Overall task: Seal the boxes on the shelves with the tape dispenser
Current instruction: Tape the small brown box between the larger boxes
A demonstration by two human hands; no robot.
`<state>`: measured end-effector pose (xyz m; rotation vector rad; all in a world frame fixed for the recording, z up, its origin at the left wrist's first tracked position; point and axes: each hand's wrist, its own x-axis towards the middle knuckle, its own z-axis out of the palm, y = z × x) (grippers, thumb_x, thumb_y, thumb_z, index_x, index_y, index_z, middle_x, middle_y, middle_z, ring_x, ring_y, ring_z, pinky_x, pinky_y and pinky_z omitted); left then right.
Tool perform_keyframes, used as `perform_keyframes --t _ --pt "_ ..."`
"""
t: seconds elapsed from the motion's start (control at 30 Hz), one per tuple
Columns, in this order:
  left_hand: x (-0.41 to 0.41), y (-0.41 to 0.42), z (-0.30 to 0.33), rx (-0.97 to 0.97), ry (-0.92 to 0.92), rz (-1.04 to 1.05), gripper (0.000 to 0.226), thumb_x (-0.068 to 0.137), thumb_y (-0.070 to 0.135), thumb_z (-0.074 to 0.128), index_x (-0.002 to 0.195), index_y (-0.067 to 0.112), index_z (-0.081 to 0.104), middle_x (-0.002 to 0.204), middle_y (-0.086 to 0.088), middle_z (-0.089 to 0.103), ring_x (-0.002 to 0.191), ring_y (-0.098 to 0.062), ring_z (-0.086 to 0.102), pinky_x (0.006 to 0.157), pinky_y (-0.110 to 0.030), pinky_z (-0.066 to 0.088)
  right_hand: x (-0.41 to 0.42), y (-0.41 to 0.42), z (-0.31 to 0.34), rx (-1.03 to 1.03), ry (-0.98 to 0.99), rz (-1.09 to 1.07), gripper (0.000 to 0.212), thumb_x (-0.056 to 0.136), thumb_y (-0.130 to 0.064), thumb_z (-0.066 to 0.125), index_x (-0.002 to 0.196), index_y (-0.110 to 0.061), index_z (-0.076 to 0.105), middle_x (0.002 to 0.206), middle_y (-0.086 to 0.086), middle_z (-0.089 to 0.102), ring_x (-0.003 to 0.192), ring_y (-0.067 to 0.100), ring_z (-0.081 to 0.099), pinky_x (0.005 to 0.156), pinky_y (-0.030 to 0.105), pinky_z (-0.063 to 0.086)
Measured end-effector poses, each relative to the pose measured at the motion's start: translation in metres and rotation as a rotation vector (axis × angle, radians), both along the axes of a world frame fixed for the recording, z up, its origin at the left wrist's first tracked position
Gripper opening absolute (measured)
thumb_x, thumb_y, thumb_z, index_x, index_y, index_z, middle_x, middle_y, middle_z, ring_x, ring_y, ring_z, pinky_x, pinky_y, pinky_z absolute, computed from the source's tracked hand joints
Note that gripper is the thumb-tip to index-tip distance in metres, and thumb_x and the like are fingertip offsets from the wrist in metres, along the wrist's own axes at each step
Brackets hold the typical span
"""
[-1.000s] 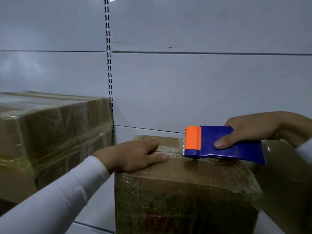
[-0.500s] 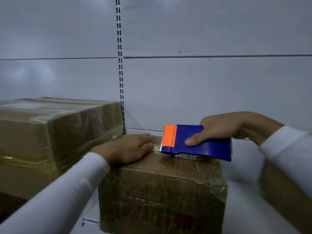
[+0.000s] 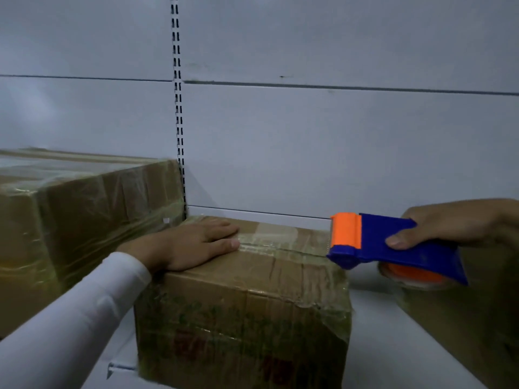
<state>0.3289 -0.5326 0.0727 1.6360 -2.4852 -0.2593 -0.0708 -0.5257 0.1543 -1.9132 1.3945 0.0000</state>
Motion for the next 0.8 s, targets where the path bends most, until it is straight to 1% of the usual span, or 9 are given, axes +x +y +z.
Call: perform_keyframes --t 0.17,0.23,0.3,0.37,0.47,0.53,0.63,0.73,0.8 --pt "-0.001 0.000 0.001 0.029 -0.016 -0.012 0.076 0.079 0.073 0.020 0.148 0.043 0.018 0.157 0.019 0.009 0.141 0.003 0.006 0.112 -0.020 0.000 -0.009 0.001 -0.032 0.063 -0.246 -0.039 0.078 0.044 -0.064 0.090 0.096 -0.009 0.073 0.092 0.015 0.075 0.075 0.020 0.071 0.063 0.026 0.056" --pt "-0.007 0.000 0.005 0.018 -0.025 0.016 0.073 0.082 0.069 0.022 0.148 0.038 0.024 0.157 0.017 0.015 0.142 0.000 0.011 0.112 -0.019 0.002 -0.011 0.000 -0.038 0.032 -0.271 -0.062 0.089 0.038 -0.065 0.091 0.101 -0.006 0.069 0.092 0.015 0.074 0.074 0.021 0.071 0.062 0.026 0.056" --pt "-0.025 -0.001 0.011 -0.054 -0.027 0.025 0.065 0.088 0.064 0.021 0.146 0.036 0.032 0.154 0.015 0.027 0.142 -0.006 0.023 0.116 -0.023 0.011 -0.011 -0.001 -0.041 0.016 -0.269 -0.080 0.096 0.033 -0.068 0.091 0.102 -0.006 0.067 0.088 0.013 0.073 0.071 0.019 0.069 0.060 0.025 0.055" --pt "-0.059 -0.002 0.013 -0.116 0.012 0.001 0.057 0.094 0.060 0.020 0.146 0.039 0.030 0.152 0.018 0.030 0.140 -0.008 0.028 0.112 -0.021 0.015 -0.009 -0.003 -0.042 0.021 -0.276 -0.067 0.092 0.033 -0.068 0.091 0.098 -0.008 0.068 0.082 0.009 0.073 0.066 0.016 0.069 0.057 0.024 0.054" --pt "-0.108 -0.005 0.003 -0.060 0.051 -0.089 0.051 0.101 0.047 0.026 0.149 0.031 0.025 0.156 0.012 0.022 0.142 -0.007 0.022 0.101 -0.012 0.011 -0.008 -0.005 -0.044 0.041 -0.297 -0.033 0.080 0.037 -0.067 0.091 0.091 -0.011 0.070 0.077 0.007 0.072 0.063 0.015 0.068 0.055 0.023 0.053" --pt "-0.115 -0.008 -0.004 -0.009 0.031 -0.122 0.051 0.102 0.044 0.026 0.150 0.028 0.023 0.158 0.011 0.018 0.144 -0.006 0.016 0.108 -0.015 0.006 -0.008 -0.006 -0.043 0.069 -0.309 -0.007 0.072 0.043 -0.065 0.091 0.088 -0.012 0.072 0.077 0.007 0.072 0.063 0.014 0.068 0.056 0.023 0.053" --pt "-0.108 -0.010 -0.005 0.014 0.022 -0.125 0.053 0.101 0.045 0.027 0.151 0.027 0.020 0.159 0.013 0.012 0.144 -0.002 0.009 0.116 -0.021 0.003 -0.016 -0.003 -0.033 0.079 -0.222 0.033 0.058 0.057 -0.061 0.086 0.092 -0.017 0.074 0.087 0.006 0.074 0.073 0.015 0.071 0.063 0.023 0.055" --pt "-0.109 -0.009 -0.006 0.014 -0.014 -0.144 0.054 0.101 0.046 0.026 0.151 0.028 0.018 0.159 0.013 0.010 0.144 -0.002 0.007 0.117 -0.022 0.002 -0.036 0.005 -0.025 0.040 -0.118 -0.032 0.057 0.054 -0.061 0.083 0.091 -0.018 0.073 0.083 0.002 0.076 0.071 0.014 0.072 0.061 0.022 0.054" --pt "-0.109 -0.010 -0.006 0.010 -0.020 -0.152 0.055 0.101 0.047 0.025 0.152 0.028 0.017 0.159 0.013 0.009 0.144 -0.002 0.007 0.117 -0.022 0.002 -0.051 0.011 -0.025 0.008 -0.106 -0.039 0.059 0.056 -0.063 0.084 0.092 -0.018 0.074 0.083 0.004 0.076 0.071 0.016 0.071 0.064 0.027 0.052"
